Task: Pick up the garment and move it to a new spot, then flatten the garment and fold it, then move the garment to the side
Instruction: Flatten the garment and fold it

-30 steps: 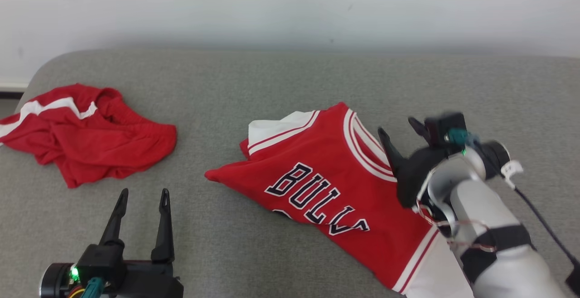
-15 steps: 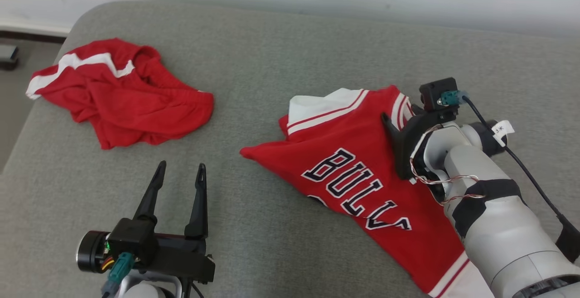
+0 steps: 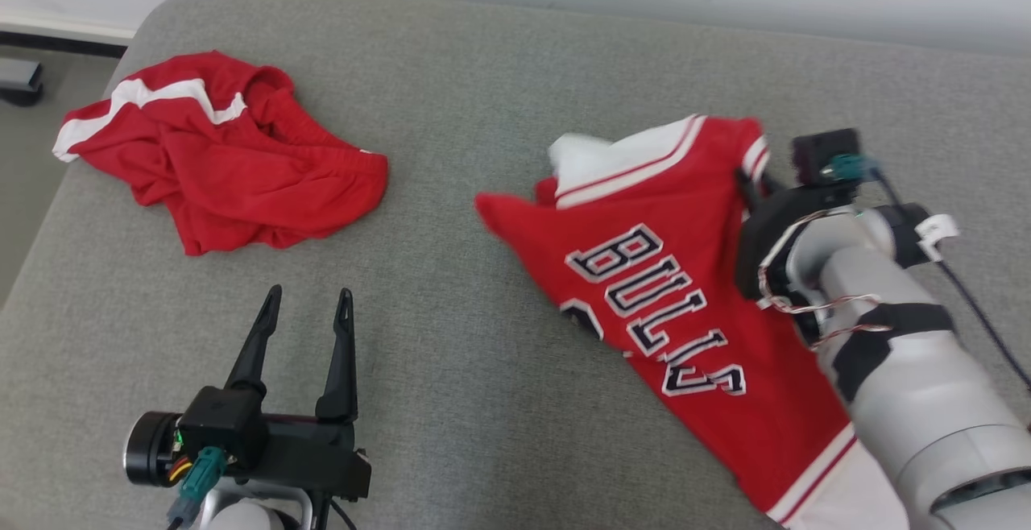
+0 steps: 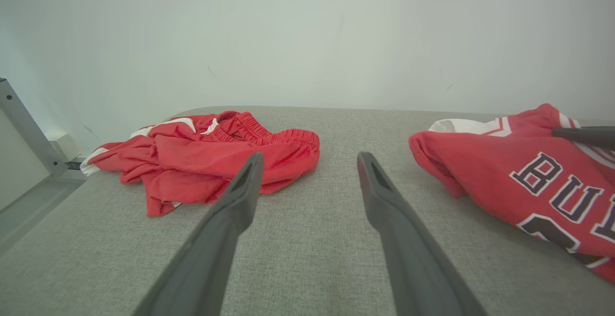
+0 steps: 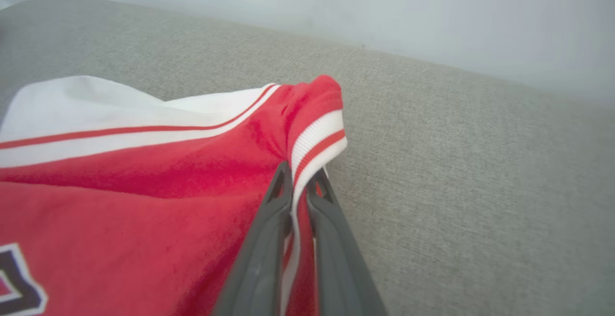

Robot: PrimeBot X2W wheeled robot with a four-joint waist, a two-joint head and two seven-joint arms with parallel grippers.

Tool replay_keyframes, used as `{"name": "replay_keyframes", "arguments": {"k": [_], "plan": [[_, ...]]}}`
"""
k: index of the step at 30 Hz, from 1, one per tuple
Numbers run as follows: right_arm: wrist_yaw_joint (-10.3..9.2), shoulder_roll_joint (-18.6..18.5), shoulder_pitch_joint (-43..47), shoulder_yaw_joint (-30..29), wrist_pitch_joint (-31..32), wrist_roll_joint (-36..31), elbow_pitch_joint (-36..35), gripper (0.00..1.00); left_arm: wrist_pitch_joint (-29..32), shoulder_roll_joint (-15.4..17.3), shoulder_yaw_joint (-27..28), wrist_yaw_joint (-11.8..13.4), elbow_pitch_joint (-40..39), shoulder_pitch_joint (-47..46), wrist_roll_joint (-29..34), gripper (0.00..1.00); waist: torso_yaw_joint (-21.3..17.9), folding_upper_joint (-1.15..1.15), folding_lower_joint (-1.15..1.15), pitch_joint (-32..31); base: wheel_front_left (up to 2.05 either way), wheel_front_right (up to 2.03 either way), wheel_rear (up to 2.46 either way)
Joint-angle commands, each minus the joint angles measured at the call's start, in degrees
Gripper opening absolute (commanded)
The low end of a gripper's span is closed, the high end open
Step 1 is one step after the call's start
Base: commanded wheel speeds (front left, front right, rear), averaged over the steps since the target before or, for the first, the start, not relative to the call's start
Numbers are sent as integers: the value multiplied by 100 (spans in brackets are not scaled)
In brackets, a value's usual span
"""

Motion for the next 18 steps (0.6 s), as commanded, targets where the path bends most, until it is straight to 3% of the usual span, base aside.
{"name": "replay_keyframes", "arguments": {"k": [1,6,13,18], "plan": [[-11,-142,-86,-56,-212,49,-7,0,-19,-25,41,-16,11,69,52,100,-108,-1,-1,-69,0,0,0],[-11,-555,-153,-202,-662,175,31,0,-19,-54,144,-64,54,215,103,100,-379,-1,-1,-242,0,0,0],[-11,-1135,-52,-431,-672,540,128,0,-19,-113,207,-140,39,280,184,100,-571,-1,-1,-325,0,0,0],[-10,-1186,89,-461,-652,629,174,0,-20,-134,240,-196,55,301,213,100,-640,-1,-1,-304,0,0,0]]}}
